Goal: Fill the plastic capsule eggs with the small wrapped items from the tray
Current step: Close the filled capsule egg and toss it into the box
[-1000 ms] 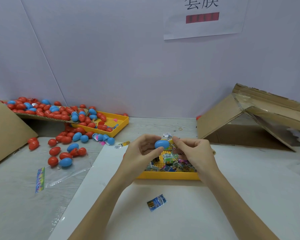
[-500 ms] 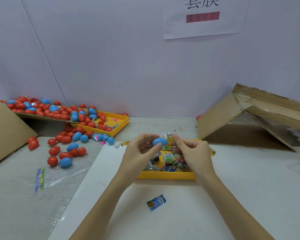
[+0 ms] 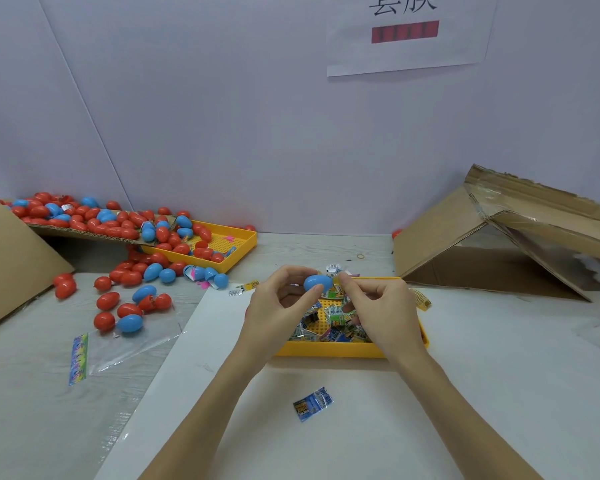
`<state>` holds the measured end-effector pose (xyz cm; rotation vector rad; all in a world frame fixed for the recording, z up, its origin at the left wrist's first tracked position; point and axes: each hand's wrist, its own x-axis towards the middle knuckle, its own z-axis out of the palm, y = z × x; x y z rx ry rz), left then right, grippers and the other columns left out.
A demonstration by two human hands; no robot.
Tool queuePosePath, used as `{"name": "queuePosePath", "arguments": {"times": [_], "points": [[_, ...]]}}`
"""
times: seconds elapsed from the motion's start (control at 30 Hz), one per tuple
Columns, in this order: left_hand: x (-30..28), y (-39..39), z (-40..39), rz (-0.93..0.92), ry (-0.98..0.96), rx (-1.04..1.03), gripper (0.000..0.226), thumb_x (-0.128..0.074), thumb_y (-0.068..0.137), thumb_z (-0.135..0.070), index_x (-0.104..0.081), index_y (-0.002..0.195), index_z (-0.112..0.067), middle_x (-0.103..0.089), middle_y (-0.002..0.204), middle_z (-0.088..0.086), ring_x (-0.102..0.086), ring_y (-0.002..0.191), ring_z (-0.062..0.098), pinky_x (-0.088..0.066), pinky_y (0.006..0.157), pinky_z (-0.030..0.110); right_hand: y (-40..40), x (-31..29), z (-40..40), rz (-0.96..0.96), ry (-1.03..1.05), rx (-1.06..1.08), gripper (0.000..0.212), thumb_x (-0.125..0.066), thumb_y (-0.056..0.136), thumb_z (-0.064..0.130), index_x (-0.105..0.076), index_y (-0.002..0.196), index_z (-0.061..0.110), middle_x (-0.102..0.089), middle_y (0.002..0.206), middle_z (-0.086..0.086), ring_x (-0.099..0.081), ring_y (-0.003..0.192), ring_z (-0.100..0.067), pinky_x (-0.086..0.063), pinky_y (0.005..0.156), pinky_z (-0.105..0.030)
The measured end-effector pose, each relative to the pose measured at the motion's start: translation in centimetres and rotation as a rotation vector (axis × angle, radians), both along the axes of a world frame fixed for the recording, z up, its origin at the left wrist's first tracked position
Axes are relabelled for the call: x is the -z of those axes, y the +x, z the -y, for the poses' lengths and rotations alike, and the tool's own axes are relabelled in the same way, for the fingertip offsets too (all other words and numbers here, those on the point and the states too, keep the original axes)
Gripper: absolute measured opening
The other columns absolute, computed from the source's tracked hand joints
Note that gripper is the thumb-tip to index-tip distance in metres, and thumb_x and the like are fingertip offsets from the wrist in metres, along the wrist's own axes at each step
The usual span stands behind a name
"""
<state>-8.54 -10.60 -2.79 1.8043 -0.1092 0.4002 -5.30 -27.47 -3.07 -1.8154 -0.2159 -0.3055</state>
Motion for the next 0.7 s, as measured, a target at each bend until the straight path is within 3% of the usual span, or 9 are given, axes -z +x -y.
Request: {"name": "queuePosePath", "arguments": {"times": [0.17,0.23,0.33,0.43,0.7], "points": [[0.10,-0.02,0.24,0.034,0.067,-0.013,0.026,-0.076,0.090,-0.022,-0.068,0.114,-0.019,-0.074,0.105,-0.004,-0.072,0.097,0.014,-0.061,0.088,0.035,-0.42,-0.05,-0.30,0.088,-0.060,0.000,0.031,-0.068,0.095,0.040,-0.081,0.077,0.019,-0.068,0.060,-0.012,-0.064,0.062,-0.038,-0.056,0.061,-0.053],[0.11,-0.03,0.30,0.037,0.075,-0.014,0.027,-0.077,0.090,-0.020,-0.068,0.115,-0.018,-0.074,0.106,-0.003,-0.072,0.097,0.014,-0.061,0.089,0.036,-0.55,-0.03,-0.37,0.090,-0.067,-0.008,0.025,-0.068,0.096,0.039,-0.081,0.080,0.025,-0.069,0.060,-0.007,-0.066,0.059,-0.031,-0.057,0.059,-0.048],[0.08,-0.05,0.26,0.024,0.045,-0.018,0.026,-0.077,0.090,-0.020,-0.069,0.115,-0.020,-0.074,0.106,-0.005,-0.072,0.098,0.013,-0.061,0.089,0.035,-0.46,0.06,-0.36,0.009,-0.004,-0.031,0.023,-0.067,0.097,0.037,-0.077,0.078,0.030,-0.072,0.062,-0.001,-0.066,0.051,-0.004,-0.056,0.053,-0.027],[-0.02,-0.08,0.21,0.005,-0.003,-0.026,0.025,-0.076,0.091,-0.022,-0.070,0.114,-0.023,-0.075,0.104,-0.007,-0.072,0.098,0.012,-0.060,0.090,0.032,-0.30,-0.01,-0.25,-0.077,0.105,-0.043,0.023,-0.066,0.097,0.037,-0.079,0.083,0.025,-0.074,0.063,0.004,-0.065,0.049,-0.003,-0.049,0.048,-0.013],[-0.08,-0.08,0.28,-0.002,-0.012,-0.038,0.024,-0.075,0.091,-0.022,-0.070,0.114,-0.024,-0.074,0.104,-0.008,-0.071,0.097,0.010,-0.060,0.087,0.027,-0.02,0.24,-0.26,-0.070,0.085,-0.065,0.023,-0.061,0.099,0.041,-0.077,0.085,0.031,-0.076,0.071,0.003,-0.072,0.061,-0.013,-0.059,0.058,-0.026]]}}
